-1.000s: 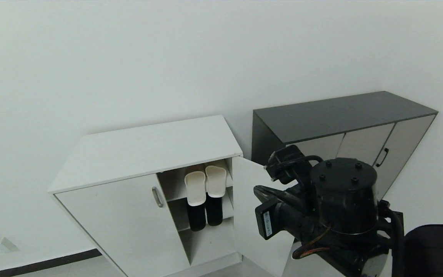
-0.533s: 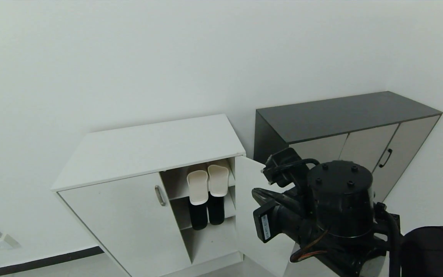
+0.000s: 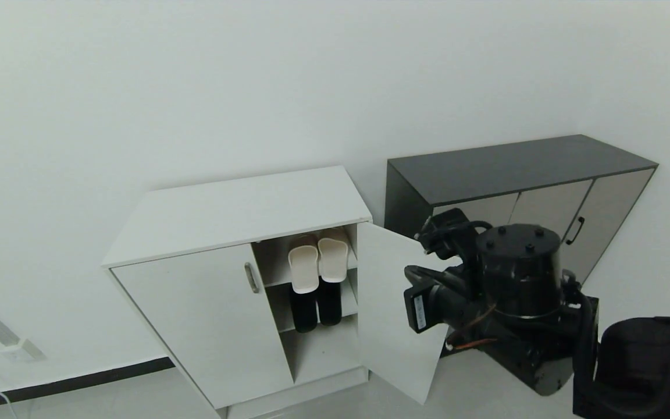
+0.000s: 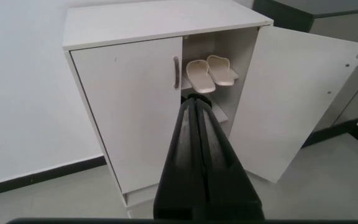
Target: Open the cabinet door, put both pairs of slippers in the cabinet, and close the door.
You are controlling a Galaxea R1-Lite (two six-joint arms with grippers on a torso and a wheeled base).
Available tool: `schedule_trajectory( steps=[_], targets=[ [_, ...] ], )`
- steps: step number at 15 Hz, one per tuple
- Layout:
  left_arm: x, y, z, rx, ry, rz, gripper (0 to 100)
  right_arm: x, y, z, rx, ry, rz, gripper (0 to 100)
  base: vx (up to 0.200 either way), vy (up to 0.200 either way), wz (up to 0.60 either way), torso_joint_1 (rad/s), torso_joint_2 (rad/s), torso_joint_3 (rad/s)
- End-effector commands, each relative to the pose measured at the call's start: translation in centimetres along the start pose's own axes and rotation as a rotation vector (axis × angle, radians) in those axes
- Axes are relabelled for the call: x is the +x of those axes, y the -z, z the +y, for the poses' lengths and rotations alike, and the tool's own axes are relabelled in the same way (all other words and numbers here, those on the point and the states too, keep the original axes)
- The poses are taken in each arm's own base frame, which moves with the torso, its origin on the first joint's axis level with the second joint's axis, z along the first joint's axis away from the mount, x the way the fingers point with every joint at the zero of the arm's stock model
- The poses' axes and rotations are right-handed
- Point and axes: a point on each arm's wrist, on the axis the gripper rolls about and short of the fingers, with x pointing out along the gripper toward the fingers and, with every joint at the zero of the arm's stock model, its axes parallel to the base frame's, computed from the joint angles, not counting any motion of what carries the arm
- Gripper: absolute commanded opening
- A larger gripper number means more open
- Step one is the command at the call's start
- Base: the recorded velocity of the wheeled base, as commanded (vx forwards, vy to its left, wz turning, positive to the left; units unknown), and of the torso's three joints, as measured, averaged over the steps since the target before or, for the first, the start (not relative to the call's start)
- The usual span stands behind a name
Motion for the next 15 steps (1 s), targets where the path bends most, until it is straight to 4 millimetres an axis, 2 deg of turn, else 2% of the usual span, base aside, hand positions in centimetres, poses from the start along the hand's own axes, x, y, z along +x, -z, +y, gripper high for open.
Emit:
schedule_trajectory(
  steps=[1,3,4,6,9,15],
  targets=[
    [0.0,0.0,0.0,0.000,0.000,-0.001,0,2.6,0.0,-3.0,0.001,0.105,0.006,0,0.000,0.000,0.00,0.000,0.00,0.000],
    [0.0,0.0,0.0,0.000,0.000,0.000,0,4.9,-0.3,-5.4,0.015,0.176,0.006,0,0.000,0.000,0.00,0.000,0.00,0.000],
    [0.0,0.0,0.0,0.000,0.000,-0.001,0,5.4,-0.3,-5.9,0.019,0.182,0.011,0,0.000,0.000,0.00,0.000,0.00,0.000],
    [0.0,0.0,0.0,0.000,0.000,-0.001,0,8.2,-0.1,-8.7,0.037,0.213,0.032,0,0.000,0.000,0.00,0.000,0.00,0.000],
    [0.0,0.0,0.0,0.000,0.000,0.000,0,10.9,1.3,-11.8,0.056,0.252,0.059,0,0.000,0.000,0.00,0.000,0.00,0.000],
    [0.0,0.0,0.0,0.000,0.000,0.000,0,14.0,4.1,-14.9,0.097,0.292,0.107,0,0.000,0.000,0.00,0.000,0.00,0.000]
  ],
)
